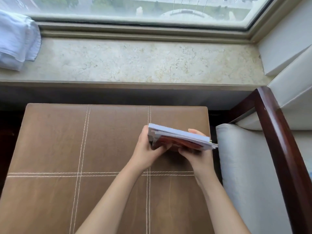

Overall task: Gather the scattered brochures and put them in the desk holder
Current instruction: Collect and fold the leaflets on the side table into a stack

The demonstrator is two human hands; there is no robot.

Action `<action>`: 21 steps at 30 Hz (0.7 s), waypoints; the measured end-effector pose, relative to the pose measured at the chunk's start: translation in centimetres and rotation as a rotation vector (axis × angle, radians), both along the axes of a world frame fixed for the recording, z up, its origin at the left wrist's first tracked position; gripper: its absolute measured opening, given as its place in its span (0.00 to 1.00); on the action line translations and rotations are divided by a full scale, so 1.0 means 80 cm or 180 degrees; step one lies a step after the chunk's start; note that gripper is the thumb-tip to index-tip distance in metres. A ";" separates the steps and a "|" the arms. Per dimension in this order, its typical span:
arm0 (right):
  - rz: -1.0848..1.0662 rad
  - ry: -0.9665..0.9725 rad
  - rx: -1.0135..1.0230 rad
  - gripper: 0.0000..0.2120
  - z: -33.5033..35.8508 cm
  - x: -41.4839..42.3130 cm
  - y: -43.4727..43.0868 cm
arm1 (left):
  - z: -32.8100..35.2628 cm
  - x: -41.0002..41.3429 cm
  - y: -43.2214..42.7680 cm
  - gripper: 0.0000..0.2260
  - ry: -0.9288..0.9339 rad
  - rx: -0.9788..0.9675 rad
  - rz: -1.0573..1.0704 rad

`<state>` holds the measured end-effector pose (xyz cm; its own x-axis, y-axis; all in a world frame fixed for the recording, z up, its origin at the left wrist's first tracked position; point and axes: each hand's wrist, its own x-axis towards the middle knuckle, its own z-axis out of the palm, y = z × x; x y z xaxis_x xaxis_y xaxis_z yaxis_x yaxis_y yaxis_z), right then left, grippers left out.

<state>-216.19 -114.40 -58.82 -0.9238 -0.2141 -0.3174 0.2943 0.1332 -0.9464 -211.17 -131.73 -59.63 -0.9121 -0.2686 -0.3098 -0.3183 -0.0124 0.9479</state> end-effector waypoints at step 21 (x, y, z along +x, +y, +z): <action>0.0617 0.0053 0.1435 0.24 0.006 -0.024 0.021 | -0.006 -0.011 -0.008 0.25 -0.0239 -0.0380 -0.0273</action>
<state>-218.10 -112.74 -58.34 -0.8863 -0.2273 -0.4035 0.2088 0.5814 -0.7863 -212.07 -132.36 -60.09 -0.9087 -0.2297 -0.3485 -0.3833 0.1292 0.9145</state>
